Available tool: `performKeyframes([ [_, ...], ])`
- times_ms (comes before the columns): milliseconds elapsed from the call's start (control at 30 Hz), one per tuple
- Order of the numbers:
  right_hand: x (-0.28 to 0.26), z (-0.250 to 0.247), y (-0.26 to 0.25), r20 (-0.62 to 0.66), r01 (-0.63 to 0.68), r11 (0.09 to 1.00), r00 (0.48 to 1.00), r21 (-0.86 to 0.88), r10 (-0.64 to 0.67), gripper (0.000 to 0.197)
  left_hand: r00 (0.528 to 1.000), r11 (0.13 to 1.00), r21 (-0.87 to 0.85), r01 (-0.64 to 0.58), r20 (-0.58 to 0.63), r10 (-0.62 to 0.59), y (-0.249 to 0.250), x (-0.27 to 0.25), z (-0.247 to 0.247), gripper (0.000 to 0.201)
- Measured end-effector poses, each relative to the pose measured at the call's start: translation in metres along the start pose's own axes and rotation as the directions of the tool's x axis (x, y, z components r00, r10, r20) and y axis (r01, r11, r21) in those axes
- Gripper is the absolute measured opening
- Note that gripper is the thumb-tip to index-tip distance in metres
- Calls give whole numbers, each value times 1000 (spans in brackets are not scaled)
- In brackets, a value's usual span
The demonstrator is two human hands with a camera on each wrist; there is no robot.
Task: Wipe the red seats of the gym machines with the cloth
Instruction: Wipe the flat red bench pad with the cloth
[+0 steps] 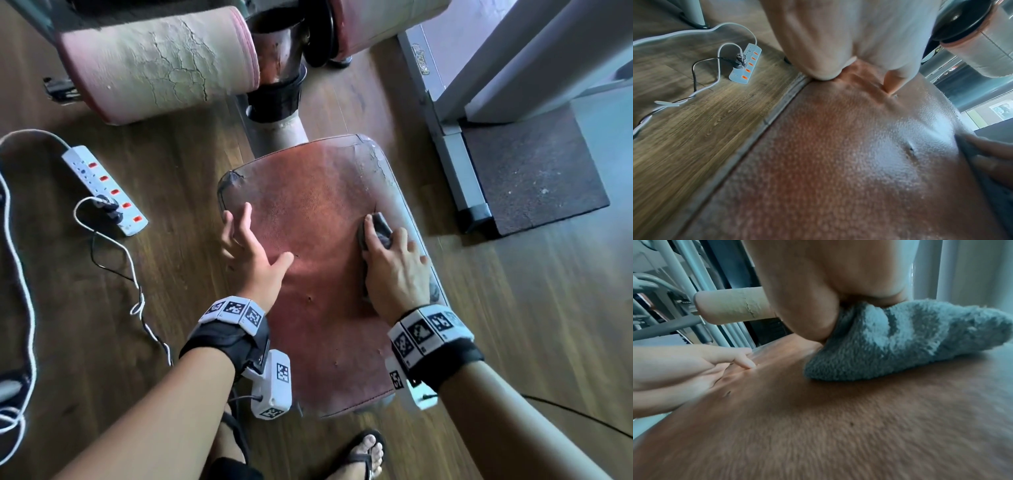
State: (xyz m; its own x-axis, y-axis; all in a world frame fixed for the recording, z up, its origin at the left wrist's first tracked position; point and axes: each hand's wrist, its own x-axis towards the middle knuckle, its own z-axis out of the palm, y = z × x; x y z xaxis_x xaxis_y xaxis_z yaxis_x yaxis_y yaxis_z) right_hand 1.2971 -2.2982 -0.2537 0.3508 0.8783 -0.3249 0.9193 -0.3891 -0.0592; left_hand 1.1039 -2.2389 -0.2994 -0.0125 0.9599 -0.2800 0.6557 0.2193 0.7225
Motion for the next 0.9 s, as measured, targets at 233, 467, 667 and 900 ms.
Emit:
performKeyframes([
  [233, 45, -10, -24, -2, -117, 993, 993, 33, 117, 60, 1000, 1000, 3, -3, -9, 3, -1, 0, 0, 101],
  [467, 127, -31, -31, -34, -138, 984, 989, 111, 142, 49, 1000, 1000, 15, 1, -14, -1, -3, 1, 3, 101],
  [667, 140, -25, -42, -114, -80, 996, 990, 37, 83, 50, 999, 999, 31, -20, -36, 21, -6, 2, 5, 101],
  [900, 88, -33, -26, -53, 371, 927, 926, -49, -374, 62, 1000, 998, 56, -26, -8, 26, -8, 5, 4, 103],
])
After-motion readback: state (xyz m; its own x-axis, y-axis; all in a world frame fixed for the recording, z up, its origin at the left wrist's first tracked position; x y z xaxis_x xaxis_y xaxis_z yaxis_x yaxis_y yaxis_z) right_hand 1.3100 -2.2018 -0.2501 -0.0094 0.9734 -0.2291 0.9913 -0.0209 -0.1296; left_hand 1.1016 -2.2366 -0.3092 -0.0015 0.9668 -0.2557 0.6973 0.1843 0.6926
